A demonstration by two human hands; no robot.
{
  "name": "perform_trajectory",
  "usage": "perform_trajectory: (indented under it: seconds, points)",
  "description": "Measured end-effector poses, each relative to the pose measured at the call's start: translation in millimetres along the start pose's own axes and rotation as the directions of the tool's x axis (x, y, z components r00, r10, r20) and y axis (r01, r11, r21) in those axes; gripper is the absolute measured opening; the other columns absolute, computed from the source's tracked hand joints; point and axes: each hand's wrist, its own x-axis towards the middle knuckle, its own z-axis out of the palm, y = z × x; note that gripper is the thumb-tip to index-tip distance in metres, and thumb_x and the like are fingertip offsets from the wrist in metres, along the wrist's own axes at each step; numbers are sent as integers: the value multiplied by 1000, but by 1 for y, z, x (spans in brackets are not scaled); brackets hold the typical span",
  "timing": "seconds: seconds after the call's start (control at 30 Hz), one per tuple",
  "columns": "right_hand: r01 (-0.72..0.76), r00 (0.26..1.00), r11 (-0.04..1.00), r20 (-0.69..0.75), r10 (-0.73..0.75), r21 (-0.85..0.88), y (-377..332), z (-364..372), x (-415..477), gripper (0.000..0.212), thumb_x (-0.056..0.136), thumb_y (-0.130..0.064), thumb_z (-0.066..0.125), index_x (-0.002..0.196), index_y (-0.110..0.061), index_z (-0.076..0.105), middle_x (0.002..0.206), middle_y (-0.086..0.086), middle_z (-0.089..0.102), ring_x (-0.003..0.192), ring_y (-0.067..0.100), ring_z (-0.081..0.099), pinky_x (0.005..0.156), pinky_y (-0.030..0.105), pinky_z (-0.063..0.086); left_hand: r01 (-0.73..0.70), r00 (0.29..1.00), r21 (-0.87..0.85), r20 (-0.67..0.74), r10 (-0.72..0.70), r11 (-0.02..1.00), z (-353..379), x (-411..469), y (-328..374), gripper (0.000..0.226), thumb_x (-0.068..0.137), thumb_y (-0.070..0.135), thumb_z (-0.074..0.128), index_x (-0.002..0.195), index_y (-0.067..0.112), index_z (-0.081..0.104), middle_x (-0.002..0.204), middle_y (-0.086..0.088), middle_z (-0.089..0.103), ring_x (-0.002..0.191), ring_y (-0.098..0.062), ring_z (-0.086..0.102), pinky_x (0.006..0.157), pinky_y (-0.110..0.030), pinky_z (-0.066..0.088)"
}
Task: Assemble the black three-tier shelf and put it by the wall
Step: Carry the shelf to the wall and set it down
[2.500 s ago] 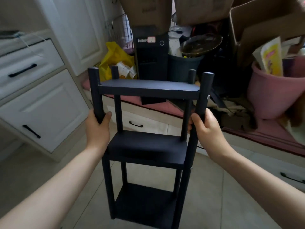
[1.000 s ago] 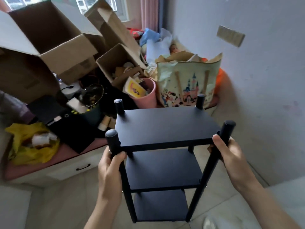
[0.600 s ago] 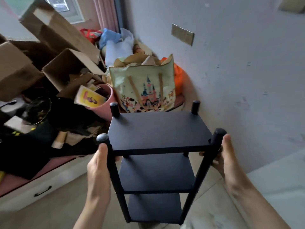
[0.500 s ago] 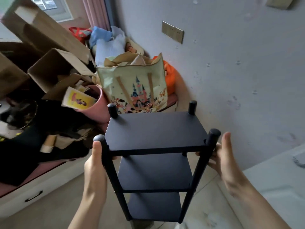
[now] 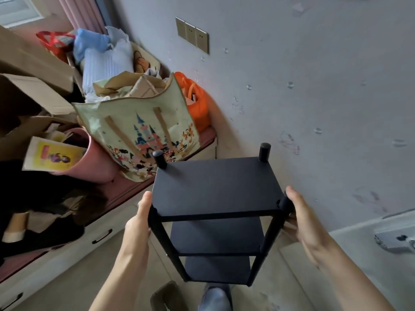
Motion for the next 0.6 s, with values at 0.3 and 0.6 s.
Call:
perform_trajectory:
  seconds: [0.3, 0.6]
  points:
    - [-242, 961, 961, -103, 256, 131, 6, -31, 121, 28, 86, -41, 53, 67, -21, 49, 73, 3, 48, 76, 22, 48, 77, 38, 48, 252, 967, 73, 8, -253, 965, 54, 127, -9, 40, 49, 62, 64, 68, 29, 74, 86, 5, 71, 105, -25, 61, 105, -48, 41]
    - [-390, 912, 912, -80, 401, 127, 44, -49, 232, 24, 94, -36, 54, 95, -20, 71, 94, -5, 76, 100, 12, 65, 86, 36, 50, 349, 936, 165, -6, -353, 923, 107, 230, -47, 44, 56, 50, 66, 82, 15, 62, 90, 3, 62, 91, -18, 54, 93, -40, 41]
